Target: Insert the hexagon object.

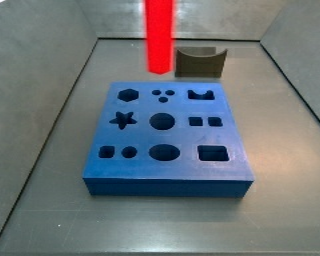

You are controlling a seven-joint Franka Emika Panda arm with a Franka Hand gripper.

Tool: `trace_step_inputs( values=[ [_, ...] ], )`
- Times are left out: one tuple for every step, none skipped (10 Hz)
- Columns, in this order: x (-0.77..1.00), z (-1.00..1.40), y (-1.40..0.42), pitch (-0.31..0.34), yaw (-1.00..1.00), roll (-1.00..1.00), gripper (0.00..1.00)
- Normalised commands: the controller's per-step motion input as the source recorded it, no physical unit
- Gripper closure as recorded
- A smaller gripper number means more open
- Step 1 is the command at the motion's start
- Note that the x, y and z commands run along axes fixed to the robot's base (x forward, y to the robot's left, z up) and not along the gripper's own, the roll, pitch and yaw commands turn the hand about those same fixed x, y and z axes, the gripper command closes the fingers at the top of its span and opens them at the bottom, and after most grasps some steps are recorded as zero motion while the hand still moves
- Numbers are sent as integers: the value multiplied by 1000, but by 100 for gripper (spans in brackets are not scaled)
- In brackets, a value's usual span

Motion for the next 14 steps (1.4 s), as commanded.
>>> trace_step_inputs(
  values=[
    [-777, -909, 903, -137, 0, 0, 100],
    [-846, -926, 834, -146, -6, 0, 100],
    [-777, -846, 583, -170, -203, -70, 100],
    [-477, -666, 277, -31, -243, -53, 100],
    [-97, -214, 0, 17, -111, 41, 100],
    [-3, -94, -71, 0, 0, 9, 100],
    [-89, -117, -160, 0, 0, 0, 100],
    [-9, -117, -191, 0, 0, 0, 100],
    [0, -189, -86, 0, 0, 0, 100],
    [0, -266, -34, 0, 0, -43, 100],
    [0, -343, 0, -16, 0, -67, 100],
    [0, -454, 0, -44, 0, -114, 100],
    [9, -569, 0, -56, 0, -157, 100],
    [86, -434, 0, -31, 0, -153, 100]
  ],
)
